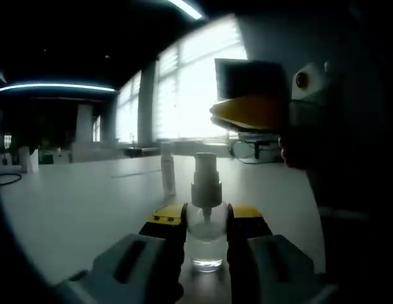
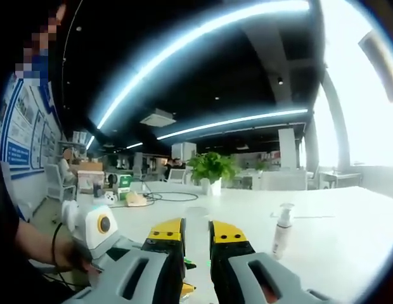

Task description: Clamp pump bottle remove cover press pump head put on cover

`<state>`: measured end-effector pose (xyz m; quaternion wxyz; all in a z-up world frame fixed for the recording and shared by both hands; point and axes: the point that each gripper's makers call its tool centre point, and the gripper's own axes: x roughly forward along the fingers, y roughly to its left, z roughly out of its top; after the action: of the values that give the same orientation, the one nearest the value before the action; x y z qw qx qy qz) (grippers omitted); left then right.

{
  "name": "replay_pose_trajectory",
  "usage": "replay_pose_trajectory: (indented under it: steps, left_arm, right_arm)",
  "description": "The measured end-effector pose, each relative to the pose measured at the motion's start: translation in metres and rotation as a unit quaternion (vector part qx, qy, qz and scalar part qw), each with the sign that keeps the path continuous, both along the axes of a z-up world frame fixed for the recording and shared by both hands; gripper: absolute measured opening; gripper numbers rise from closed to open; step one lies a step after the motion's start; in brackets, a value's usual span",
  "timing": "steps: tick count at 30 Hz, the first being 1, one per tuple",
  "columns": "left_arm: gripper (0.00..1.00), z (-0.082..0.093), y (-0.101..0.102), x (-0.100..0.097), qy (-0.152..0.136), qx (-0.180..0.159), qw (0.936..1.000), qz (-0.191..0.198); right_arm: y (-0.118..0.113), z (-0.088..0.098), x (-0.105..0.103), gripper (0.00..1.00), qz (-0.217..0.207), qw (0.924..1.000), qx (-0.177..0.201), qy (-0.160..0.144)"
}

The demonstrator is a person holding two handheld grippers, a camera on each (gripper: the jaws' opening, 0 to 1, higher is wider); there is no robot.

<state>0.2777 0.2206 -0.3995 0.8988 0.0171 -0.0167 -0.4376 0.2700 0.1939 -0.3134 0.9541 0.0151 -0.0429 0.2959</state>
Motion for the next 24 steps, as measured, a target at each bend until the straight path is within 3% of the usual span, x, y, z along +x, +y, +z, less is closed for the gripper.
replay_pose_trajectory:
  steps: [24]
  left_arm:
    - [0.16,0.000,0.001,0.000,-0.001,0.001,1.0000,0.001]
  right_arm:
    - [-0.051,-0.010,0.011,0.10,-0.068,0.9977,0.002,-0.001]
